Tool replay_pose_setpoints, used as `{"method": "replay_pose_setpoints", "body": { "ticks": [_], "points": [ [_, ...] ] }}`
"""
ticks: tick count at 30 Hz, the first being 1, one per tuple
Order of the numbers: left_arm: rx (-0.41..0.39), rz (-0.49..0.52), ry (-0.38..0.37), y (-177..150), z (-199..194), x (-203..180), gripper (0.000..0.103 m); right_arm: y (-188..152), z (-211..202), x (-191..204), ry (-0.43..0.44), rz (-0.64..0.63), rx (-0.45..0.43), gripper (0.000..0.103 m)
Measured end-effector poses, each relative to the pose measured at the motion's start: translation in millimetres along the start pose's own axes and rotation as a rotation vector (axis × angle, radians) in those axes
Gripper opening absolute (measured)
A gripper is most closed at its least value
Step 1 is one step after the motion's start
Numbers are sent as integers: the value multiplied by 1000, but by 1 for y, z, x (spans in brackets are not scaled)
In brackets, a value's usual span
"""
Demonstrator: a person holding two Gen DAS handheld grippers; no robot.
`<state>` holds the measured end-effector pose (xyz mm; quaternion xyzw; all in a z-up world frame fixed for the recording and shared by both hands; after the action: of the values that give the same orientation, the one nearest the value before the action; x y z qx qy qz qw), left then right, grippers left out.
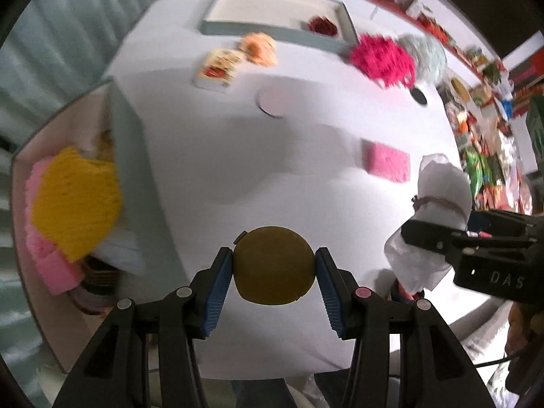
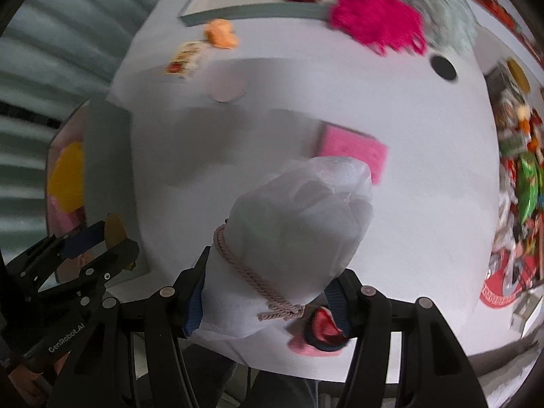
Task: Organize soft objects
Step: 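Carry brown sponge and white cloth bag to the white box and release both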
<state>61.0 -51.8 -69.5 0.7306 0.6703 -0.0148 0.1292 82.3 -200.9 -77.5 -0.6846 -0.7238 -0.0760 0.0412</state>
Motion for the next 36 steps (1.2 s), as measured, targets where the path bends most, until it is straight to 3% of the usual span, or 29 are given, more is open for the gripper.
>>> {"method": "replay_pose_setpoints", "body": {
  "ticks": [10, 22, 30, 36],
  "points": [
    [-108, -141, 39, -4, -45, 81, 51, 22, -4, 92, 23, -153, -20, 63],
    [-149, -339, 107, -41, -68, 182, 51, 26, -8, 198, 69, -345, -14, 63],
    [-151, -394, 132, -65, -71, 210, 51, 11, -2, 251, 85, -456, 7, 63],
    [-147, -406, 133, -72, -67, 218, 51, 1, 5, 261, 75, -478, 26, 63]
  ]
}}
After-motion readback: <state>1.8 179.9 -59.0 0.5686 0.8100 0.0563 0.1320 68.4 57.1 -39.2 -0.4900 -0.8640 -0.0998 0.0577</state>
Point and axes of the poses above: each gripper's, at about its wrist camera, not at the fingertips, and z roughly the way its jaws point, x to its left, y to its top, the point moved 8 cm from there along z, roughly the way its jaws point, and after that the axes turned 1 degree about -y, right-handed, at the moved point
